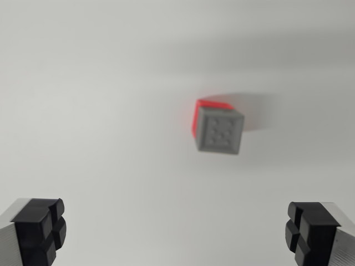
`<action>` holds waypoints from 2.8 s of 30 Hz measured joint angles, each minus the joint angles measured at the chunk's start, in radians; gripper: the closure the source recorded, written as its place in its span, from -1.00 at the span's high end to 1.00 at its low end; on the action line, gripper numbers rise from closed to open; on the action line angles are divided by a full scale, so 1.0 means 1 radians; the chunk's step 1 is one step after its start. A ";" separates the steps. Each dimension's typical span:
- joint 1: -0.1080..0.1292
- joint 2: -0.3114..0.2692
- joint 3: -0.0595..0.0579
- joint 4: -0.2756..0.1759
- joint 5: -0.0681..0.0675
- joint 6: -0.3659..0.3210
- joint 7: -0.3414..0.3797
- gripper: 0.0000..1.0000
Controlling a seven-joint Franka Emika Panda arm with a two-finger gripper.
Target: Destack cube
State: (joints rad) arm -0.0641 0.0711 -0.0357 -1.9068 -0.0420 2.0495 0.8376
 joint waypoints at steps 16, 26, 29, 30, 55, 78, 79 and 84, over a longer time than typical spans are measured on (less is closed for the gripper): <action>0.000 0.001 0.000 -0.002 0.000 0.001 0.000 1.00; -0.003 0.008 -0.005 -0.024 0.001 0.024 0.000 1.00; -0.005 0.011 -0.007 -0.035 0.002 0.036 -0.001 1.00; -0.006 0.013 -0.008 -0.039 0.003 0.040 -0.001 1.00; -0.033 0.084 -0.030 -0.140 0.028 0.182 -0.016 1.00; -0.082 0.222 -0.039 -0.200 0.068 0.344 -0.048 1.00; -0.082 0.228 -0.039 -0.202 0.069 0.353 -0.049 1.00; -0.082 0.267 -0.038 -0.209 0.073 0.399 -0.052 1.00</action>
State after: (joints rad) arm -0.1466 0.3381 -0.0734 -2.1155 0.0312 2.4482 0.7856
